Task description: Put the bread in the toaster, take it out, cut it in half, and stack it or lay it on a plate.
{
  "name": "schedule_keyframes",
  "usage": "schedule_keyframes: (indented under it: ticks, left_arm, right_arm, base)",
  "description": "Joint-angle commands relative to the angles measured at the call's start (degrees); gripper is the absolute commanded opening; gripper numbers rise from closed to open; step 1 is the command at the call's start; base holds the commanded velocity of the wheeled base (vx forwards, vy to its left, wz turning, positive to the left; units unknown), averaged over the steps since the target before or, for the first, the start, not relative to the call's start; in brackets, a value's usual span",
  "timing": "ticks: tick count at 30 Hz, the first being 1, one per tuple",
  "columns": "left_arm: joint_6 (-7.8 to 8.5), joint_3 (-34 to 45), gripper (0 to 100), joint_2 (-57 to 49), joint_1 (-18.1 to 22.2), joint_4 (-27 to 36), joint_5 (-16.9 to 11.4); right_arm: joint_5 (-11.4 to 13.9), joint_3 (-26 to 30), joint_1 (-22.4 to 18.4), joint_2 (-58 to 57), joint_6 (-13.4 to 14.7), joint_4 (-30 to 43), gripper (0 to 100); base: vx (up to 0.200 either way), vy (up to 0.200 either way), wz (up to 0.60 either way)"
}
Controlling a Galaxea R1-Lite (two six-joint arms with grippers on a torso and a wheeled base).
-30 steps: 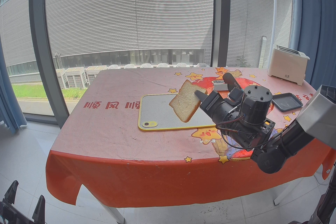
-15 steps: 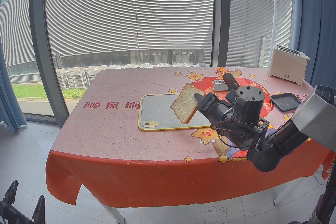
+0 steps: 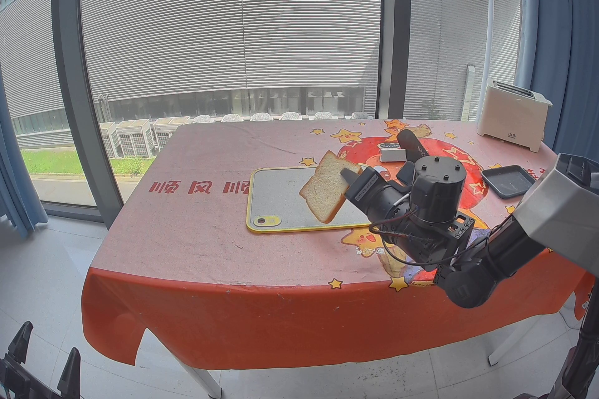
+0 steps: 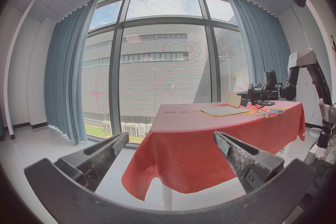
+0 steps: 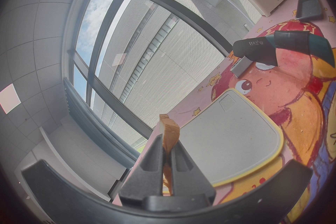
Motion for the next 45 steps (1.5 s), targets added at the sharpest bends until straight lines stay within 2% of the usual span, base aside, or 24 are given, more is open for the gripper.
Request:
schedule_keyframes:
  ticks: [1, 7, 9, 12, 16, 21, 40, 45]
  left_arm:
    - [-0.01, 1.01, 100, -0.93, 0.01, -0.01, 0.00]
    - [-0.01, 1.01, 100, -0.93, 0.01, -0.01, -0.09]
    - [-0.01, 1.01, 100, -0.93, 0.01, -0.01, 0.00]
    - [-0.01, 1.01, 100, -0.93, 0.01, -0.01, 0.00]
    - [-0.01, 1.01, 100, -0.93, 0.01, -0.01, 0.00]
    - [-0.01, 1.01, 100, -0.93, 0.01, -0.01, -0.09]
    - [-0.01, 1.01, 100, -0.93, 0.01, -0.01, 0.00]
    - [-0.01, 1.01, 100, -0.93, 0.01, -0.01, -0.09]
  right_arm:
    - [0.08, -2.69, -0.93, 0.16, -0.19, 0.33, 0]
    - [0.34, -8.23, -3.66, 1.39, -3.36, 4.90, 0]
    - [0.34, -9.55, -3.75, 1.57, -3.45, 5.96, 0]
    - [0.34, -10.60, -3.66, 1.48, -3.71, 7.19, 0]
    - [0.87, -12.62, -3.57, 1.66, -5.20, 11.49, 0]
    - [1.75, -12.98, -3.57, 1.74, -7.67, 12.20, 0]
    - [1.66, -13.24, -3.22, 4.29, -7.75, 12.46, 0]
    - [1.48, -13.94, -2.96, 7.37, -7.05, 12.11, 0]
  base:
    - [0.000, 0.000, 0.00]
    - [0.000, 0.000, 0.00]
    - [0.000, 0.000, 0.00]
    - [0.000, 0.000, 0.00]
    - [0.000, 0.000, 0.00]
    - [0.000, 0.000, 0.00]
    - [0.000, 0.000, 0.00]
    - [0.000, 0.000, 0.00]
